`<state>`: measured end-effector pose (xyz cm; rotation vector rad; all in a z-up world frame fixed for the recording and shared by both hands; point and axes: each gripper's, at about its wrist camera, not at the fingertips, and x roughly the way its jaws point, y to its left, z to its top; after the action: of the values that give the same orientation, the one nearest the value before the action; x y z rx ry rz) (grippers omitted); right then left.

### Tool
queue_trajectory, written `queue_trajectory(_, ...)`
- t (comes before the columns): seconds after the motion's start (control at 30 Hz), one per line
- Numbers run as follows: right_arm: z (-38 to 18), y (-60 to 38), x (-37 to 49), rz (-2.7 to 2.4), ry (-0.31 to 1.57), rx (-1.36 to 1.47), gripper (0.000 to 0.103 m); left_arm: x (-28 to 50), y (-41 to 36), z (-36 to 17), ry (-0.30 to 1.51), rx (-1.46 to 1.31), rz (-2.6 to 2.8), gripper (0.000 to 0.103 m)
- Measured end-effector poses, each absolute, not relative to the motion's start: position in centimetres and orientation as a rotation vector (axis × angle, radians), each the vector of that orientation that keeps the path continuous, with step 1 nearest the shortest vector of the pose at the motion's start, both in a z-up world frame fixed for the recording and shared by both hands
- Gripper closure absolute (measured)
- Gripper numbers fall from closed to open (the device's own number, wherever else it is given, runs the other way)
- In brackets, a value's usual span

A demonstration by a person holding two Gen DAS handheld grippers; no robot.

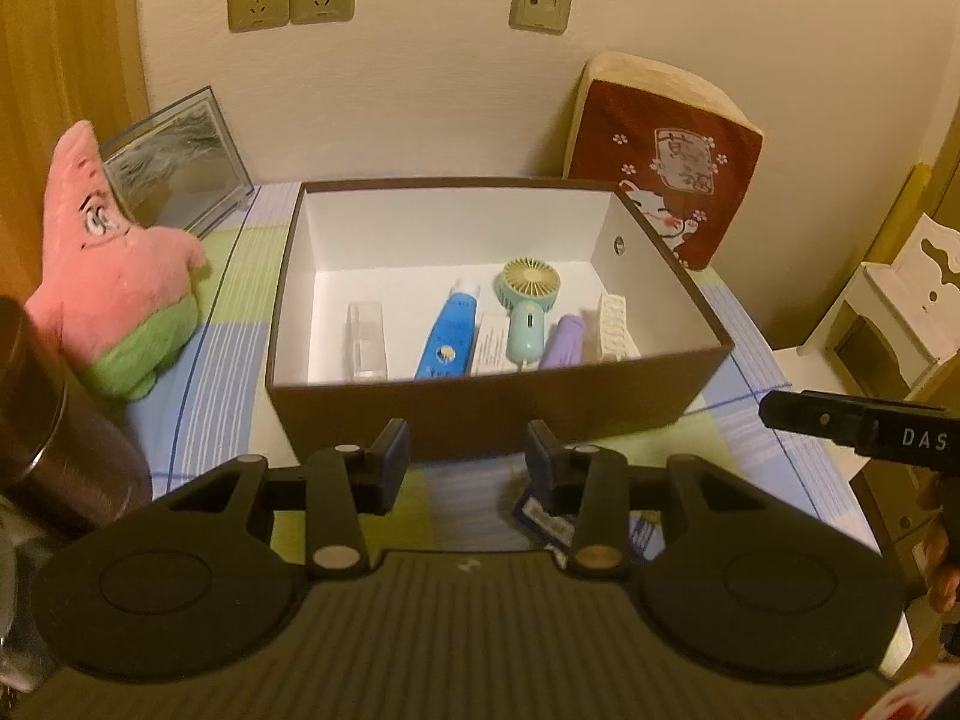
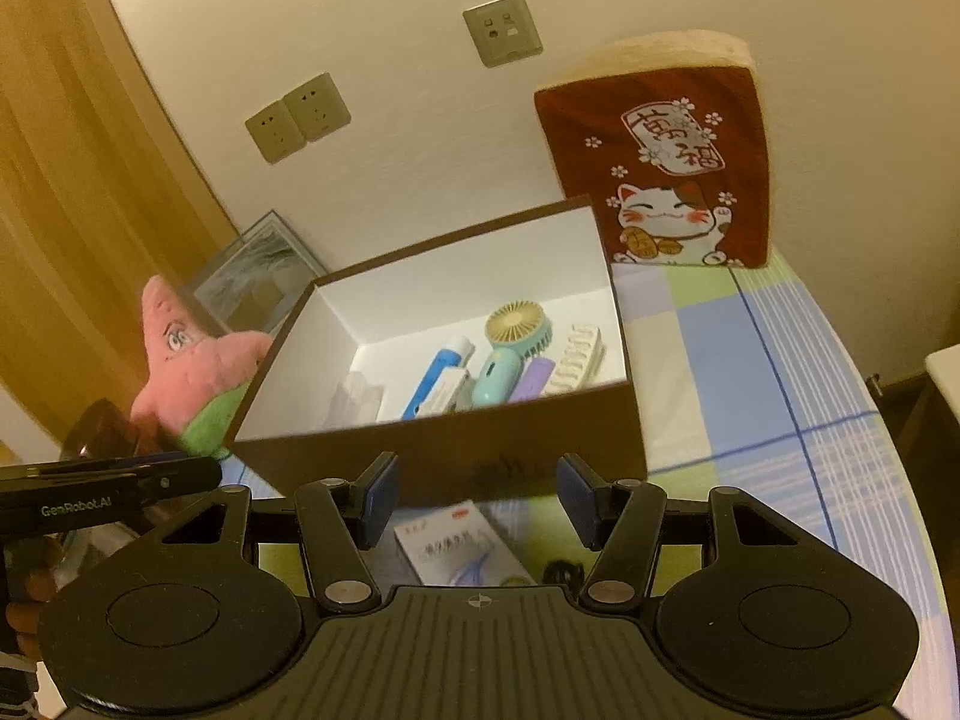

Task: Organize rigid objects
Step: 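Lift both grippers out of the brown box back toward the table items, then move the left gripper to the brown spray bottle while the right gripper approaches the blue medicine box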

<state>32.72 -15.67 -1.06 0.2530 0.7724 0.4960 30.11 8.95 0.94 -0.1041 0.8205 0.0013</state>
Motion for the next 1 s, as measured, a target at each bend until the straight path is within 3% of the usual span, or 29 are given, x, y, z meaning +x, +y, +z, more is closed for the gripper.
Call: queue_trajectory(1.0, -7.8, -16.6, 25.2, 0.504, 0.966, 0.128, 0.045, 21.7, 4.9, -8.3, 1.054, -0.066, -0.05, 0.064)
